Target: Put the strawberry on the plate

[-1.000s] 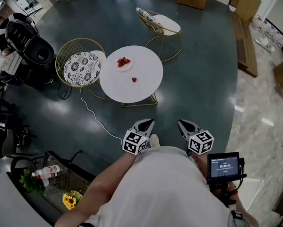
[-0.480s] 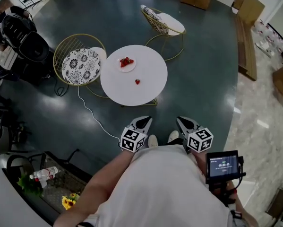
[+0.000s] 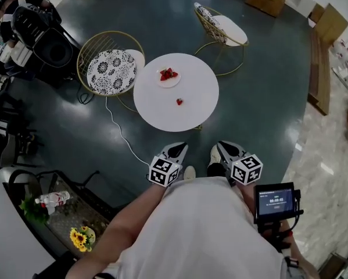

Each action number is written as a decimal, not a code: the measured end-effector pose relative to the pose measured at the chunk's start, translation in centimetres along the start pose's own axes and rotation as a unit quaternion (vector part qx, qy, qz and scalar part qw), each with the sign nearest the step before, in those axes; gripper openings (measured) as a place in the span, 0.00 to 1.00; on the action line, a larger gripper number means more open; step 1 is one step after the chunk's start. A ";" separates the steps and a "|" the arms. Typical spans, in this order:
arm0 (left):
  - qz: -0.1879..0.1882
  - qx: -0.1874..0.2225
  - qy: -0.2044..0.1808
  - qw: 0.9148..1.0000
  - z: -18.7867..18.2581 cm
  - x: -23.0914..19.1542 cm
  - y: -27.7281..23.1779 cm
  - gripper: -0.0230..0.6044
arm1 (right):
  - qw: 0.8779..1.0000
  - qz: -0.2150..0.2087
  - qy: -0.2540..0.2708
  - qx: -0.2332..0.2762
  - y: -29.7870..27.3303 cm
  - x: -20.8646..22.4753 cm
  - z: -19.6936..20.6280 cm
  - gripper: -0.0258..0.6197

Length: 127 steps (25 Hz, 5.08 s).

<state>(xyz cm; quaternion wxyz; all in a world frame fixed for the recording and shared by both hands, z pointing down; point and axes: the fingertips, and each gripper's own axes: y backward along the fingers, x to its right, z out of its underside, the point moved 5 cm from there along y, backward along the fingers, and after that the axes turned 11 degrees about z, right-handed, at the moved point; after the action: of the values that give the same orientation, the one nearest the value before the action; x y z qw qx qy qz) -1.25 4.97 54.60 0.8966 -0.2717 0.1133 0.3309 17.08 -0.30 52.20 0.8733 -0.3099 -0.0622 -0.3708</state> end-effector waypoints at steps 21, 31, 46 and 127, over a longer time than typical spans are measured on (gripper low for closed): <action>-0.131 0.015 0.068 0.989 -5.2 -4.5 -7.0 0.05 | 0.987 -0.152 0.044 -0.041 -8.1 8.0 -6.9 0.05; -0.173 -0.011 0.097 0.980 -4.6 -6.7 -7.1 0.05 | 0.980 -0.182 0.037 -0.071 -11.9 9.5 -7.9 0.05; -0.139 -0.099 0.114 0.979 -2.8 -16.7 -11.1 0.05 | 0.984 -0.135 0.048 -0.104 -19.5 11.0 -11.9 0.05; -0.190 -0.099 0.185 0.959 -5.7 -34.2 -13.7 0.26 | 0.970 -0.106 0.060 -0.210 -30.7 7.3 -12.6 0.05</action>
<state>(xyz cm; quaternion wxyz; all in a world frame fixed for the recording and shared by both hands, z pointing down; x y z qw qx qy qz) -18.27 -25.08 68.65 0.8750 -0.4319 0.1900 0.1082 -0.29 -28.45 59.79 0.7466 -0.4550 0.0371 -0.4840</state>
